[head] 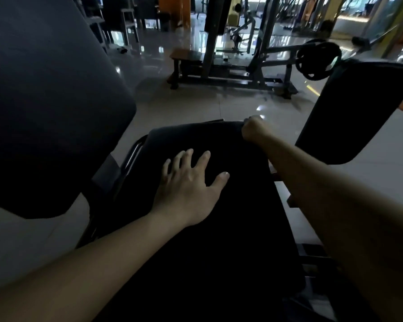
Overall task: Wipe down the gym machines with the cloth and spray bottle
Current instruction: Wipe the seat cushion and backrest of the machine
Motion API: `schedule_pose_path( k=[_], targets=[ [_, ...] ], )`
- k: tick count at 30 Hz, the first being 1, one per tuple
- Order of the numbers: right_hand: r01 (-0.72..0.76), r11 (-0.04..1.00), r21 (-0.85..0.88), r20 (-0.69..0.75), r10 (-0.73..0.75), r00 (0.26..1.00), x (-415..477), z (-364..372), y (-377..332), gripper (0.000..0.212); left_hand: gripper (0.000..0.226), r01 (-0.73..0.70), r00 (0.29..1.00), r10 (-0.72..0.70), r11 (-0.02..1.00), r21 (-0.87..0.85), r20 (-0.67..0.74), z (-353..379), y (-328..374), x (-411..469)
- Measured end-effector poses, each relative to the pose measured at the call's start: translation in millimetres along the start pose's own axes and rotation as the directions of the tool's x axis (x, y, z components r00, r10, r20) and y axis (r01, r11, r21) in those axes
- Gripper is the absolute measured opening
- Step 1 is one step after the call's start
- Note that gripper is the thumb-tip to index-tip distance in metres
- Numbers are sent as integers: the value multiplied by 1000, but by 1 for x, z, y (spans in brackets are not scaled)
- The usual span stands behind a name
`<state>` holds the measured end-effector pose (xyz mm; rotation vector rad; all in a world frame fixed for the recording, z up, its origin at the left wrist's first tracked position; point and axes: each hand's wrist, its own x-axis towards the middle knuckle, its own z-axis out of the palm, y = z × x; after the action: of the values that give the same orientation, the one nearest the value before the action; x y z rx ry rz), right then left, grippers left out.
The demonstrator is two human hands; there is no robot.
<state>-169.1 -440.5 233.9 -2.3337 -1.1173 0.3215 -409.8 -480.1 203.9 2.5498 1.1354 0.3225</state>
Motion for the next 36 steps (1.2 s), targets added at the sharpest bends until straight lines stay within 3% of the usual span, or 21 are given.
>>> schedule_pose_path(
  k=[4,8,13,15,20,24,27,31,36],
  targets=[
    [10,998,56,26,-11,1000,23,7,3,27,76,12,1000,-12,1000,8,3,-4,2,-3],
    [-59,985,160,51,51,997,-39,-3,13,25,75,51,999,-51,999,4,14,-10,6,-7],
    [-147,970,196,335,74,939,-125,-40,7,25,73,88,994,-92,994,64,64,-16,11,-3],
    [-237,944,229,324,156,933,-116,-42,8,21,72,94,992,-99,993,68,74,-15,11,-2],
    [-258,961,97,126,245,961,-32,-16,-6,23,72,95,991,-104,991,99,89,-14,12,-3],
    [-112,980,-166,-12,112,994,18,3,-18,25,74,103,983,-115,990,94,143,-16,12,-2],
    [59,911,-407,140,-1,990,40,9,-38,25,75,90,981,-99,994,61,166,-19,10,-1],
    [272,857,-437,348,-118,930,41,35,-85,27,75,83,982,-85,996,20,169,-19,8,-4],
    [341,894,-290,580,-119,806,49,59,-138,21,78,104,975,-107,994,26,197,-19,8,-2]
  ],
)
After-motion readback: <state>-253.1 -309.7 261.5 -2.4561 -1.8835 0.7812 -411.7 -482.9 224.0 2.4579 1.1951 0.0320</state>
